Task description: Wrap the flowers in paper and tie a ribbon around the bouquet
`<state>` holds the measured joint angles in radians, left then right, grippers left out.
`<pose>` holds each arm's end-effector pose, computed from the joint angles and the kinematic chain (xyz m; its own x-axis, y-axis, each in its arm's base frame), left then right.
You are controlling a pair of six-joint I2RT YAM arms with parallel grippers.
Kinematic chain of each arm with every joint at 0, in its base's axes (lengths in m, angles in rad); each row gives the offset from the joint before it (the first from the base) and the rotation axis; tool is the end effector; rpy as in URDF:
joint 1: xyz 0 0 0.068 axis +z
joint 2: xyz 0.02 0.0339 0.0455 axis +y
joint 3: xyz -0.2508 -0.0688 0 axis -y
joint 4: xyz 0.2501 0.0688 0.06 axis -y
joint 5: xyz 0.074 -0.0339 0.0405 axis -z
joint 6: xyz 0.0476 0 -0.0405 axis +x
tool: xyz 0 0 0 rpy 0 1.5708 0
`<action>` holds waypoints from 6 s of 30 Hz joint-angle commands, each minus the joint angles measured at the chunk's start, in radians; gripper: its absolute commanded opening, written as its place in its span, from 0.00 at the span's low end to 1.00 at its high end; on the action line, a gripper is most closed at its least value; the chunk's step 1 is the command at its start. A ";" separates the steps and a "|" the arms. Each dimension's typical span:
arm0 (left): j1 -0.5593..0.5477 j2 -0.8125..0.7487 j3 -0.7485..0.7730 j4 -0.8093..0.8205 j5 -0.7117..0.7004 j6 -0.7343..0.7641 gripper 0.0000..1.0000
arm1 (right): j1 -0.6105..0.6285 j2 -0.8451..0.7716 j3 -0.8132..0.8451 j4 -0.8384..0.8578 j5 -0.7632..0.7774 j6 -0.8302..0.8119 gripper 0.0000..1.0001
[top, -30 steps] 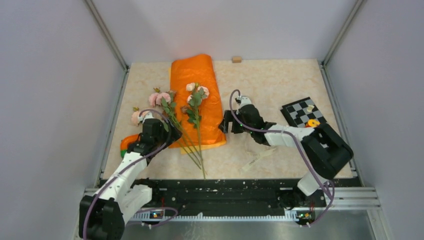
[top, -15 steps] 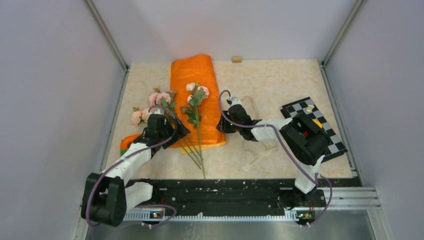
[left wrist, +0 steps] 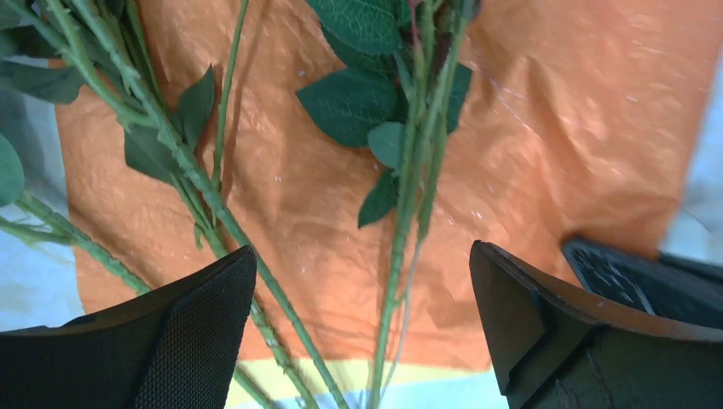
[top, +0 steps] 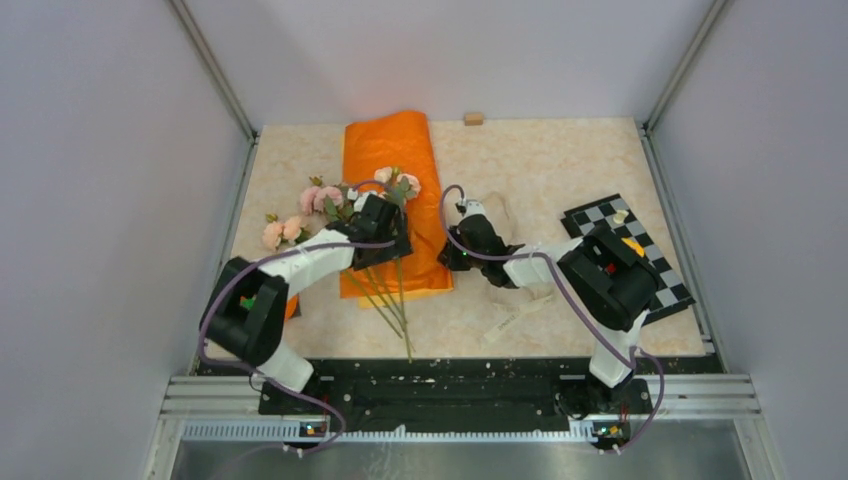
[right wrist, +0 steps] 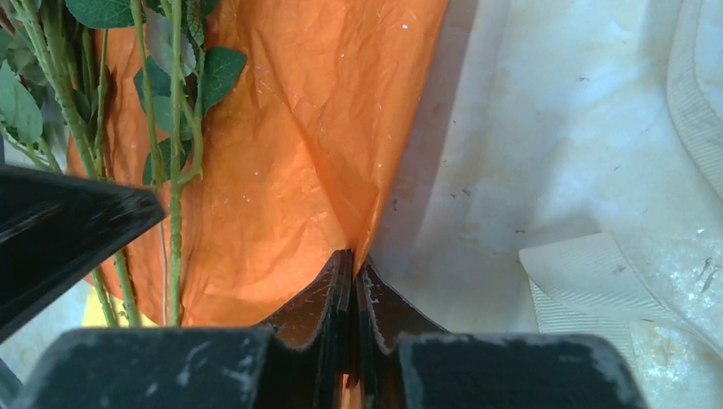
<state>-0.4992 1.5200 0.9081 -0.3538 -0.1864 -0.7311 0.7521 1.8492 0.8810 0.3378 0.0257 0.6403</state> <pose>0.2809 -0.1431 0.1701 -0.7899 -0.3166 -0.5252 -0.2008 0.9427 -0.2663 0.2771 0.2576 0.1109 -0.7442 0.1217 -0.6568 -0.2783 0.8374 0.4705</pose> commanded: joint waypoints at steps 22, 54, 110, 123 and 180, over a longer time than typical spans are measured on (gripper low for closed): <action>0.248 0.317 0.268 -0.222 -0.339 0.208 0.37 | -0.062 -0.172 -0.287 0.121 0.158 0.104 0.00; 0.158 -0.340 -0.011 0.124 0.417 0.248 0.99 | -0.123 -0.816 -0.307 -0.467 0.352 -0.214 0.90; 0.181 -0.290 -0.248 0.074 0.195 0.043 0.99 | -0.734 0.106 0.841 -0.610 0.333 -0.333 0.89; 0.243 -0.100 -0.280 0.269 0.380 0.039 0.99 | -0.284 -0.354 -0.067 -0.180 0.056 -0.069 0.80; 0.050 -0.006 0.046 0.019 0.280 0.133 0.67 | -0.111 -0.045 -0.158 -0.155 0.149 0.014 0.50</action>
<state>-0.3992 1.5105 0.8291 -0.1917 0.2741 -0.6544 0.6331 1.7321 0.7406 0.3767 0.1535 0.6815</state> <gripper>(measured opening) 0.668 0.498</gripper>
